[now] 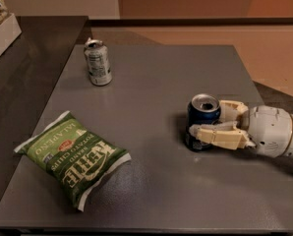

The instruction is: Place pepsi can upright

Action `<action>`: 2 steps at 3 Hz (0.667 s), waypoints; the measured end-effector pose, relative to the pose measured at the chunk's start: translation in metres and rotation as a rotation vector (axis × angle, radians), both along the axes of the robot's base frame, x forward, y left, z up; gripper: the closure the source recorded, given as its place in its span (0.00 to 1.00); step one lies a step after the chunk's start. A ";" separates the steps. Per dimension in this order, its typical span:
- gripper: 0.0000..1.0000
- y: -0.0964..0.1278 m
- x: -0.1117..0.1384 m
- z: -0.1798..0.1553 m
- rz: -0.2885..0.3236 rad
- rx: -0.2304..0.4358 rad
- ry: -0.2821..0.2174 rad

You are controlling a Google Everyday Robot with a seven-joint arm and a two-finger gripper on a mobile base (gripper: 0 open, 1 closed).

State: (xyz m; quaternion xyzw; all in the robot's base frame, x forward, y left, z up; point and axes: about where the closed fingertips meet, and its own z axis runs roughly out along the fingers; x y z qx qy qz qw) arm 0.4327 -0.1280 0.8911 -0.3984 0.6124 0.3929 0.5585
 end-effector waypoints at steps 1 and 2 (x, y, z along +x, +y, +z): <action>0.00 0.002 0.000 0.001 0.004 -0.001 -0.001; 0.00 0.002 0.000 0.001 0.004 -0.001 -0.001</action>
Offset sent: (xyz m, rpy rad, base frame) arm -0.0002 0.0020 0.0008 -0.0010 -0.0012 0.0037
